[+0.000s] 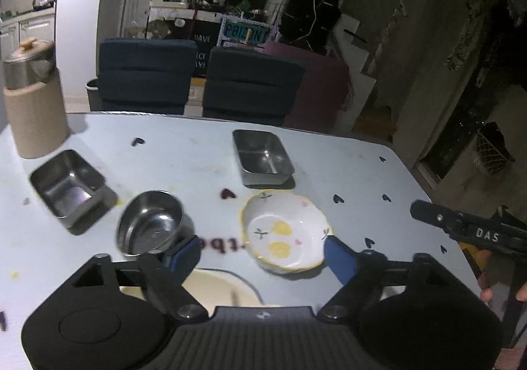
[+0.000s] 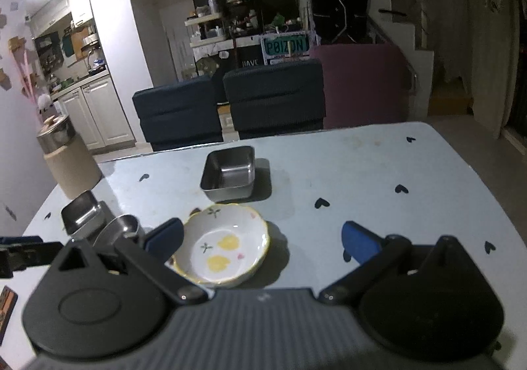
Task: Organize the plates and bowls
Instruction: 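Move both tools to the rim of the yellow-rimmed lemon bowl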
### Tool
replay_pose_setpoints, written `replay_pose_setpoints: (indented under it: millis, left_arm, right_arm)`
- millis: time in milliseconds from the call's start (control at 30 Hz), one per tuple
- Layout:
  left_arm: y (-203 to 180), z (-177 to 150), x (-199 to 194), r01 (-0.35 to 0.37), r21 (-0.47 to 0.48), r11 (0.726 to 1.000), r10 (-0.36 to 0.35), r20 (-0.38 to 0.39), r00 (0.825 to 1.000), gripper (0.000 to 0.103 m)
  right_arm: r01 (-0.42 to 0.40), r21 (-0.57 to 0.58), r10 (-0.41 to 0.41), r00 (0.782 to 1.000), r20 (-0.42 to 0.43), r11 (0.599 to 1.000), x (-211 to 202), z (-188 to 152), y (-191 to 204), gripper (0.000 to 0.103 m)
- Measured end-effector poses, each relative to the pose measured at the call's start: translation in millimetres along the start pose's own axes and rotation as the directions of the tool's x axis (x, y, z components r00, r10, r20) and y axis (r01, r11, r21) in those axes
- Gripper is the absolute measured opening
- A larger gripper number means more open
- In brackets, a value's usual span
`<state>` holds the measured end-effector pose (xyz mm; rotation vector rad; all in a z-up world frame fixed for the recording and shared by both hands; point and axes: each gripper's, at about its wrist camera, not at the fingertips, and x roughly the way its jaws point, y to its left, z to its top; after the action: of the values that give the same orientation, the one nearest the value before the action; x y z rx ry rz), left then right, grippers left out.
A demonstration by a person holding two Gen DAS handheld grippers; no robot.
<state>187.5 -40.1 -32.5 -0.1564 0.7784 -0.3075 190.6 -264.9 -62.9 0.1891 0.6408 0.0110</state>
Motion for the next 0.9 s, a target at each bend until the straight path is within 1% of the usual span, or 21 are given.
replay_pose_setpoints:
  millis: [67, 167, 233, 300, 333, 400, 467, 533, 600, 733, 800, 900]
  left_arm:
    - [-5, 6, 13, 0.007, -0.008, 1.0, -0.007, -0.006, 1.0, 0.072]
    - [-9, 15, 32, 0.006, -0.034, 0.999, -0.007, -0.016, 1.0, 0.066]
    - [-11, 22, 45, -0.004, -0.042, 0.999, 0.003, -0.022, 1.0, 0.064]
    - [-13, 29, 59, -0.043, -0.027, 0.999, 0.042, -0.05, 0.998, 0.062]
    - [-15, 33, 69, -0.067, -0.012, 0.998, 0.066, -0.073, 0.995, 0.06]
    - [-15, 39, 87, -0.091, 0.009, 0.996, 0.091, -0.109, 0.99, 0.059]
    - [-14, 41, 106, -0.095, 0.026, 0.995, 0.098, -0.13, 0.987, 0.059]
    - [-8, 40, 126, -0.088, 0.015, 0.996, 0.089, -0.157, 0.984, 0.059]
    - [-1, 38, 143, -0.083, 0.004, 0.997, 0.082, -0.178, 0.981, 0.059]
    - [15, 33, 168, -0.065, -0.03, 0.997, 0.057, -0.214, 0.975, 0.057]
    - [19, 31, 180, -0.069, -0.028, 0.997, 0.06, -0.249, 0.967, 0.051]
    - [20, 31, 190, -0.064, -0.026, 0.998, 0.055, -0.262, 0.963, 0.047]
  right_arm:
    - [0.012, 0.001, -0.012, 1.0, 0.01, 1.0, 7, 5, -5, 0.103]
    - [0.015, 0.007, -0.015, 0.999, -0.038, 1.0, 26, 13, -15, 0.103]
    - [0.024, 0.007, -0.023, 0.997, -0.068, 1.0, 42, 17, -20, 0.098]
    - [0.026, 0.008, -0.025, 0.994, -0.106, 1.0, 59, 21, -25, 0.086]
    - [0.015, 0.01, -0.014, 0.992, -0.127, 1.0, 66, 21, -27, 0.084]
    - [-0.009, 0.018, 0.012, 0.984, -0.176, 1.0, 82, 23, -31, 0.073]
    - [-0.018, 0.026, 0.023, 0.979, -0.204, 1.0, 93, 23, -31, 0.064]
    - [-0.02, 0.029, 0.026, 0.975, -0.223, 0.999, 105, 22, -29, 0.06]
    - [-0.033, 0.041, 0.043, 0.967, -0.252, 0.999, 119, 20, -28, 0.053]
    - [-0.03, 0.013, 0.033, 0.954, -0.3, 0.999, 141, 15, -22, 0.052]
    - [-0.02, 0.018, 0.025, 0.949, -0.313, 1.0, 150, 15, -20, 0.052]
    - [-0.01, 0.001, 0.01, 0.942, -0.337, 1.0, 165, 13, -14, 0.052]
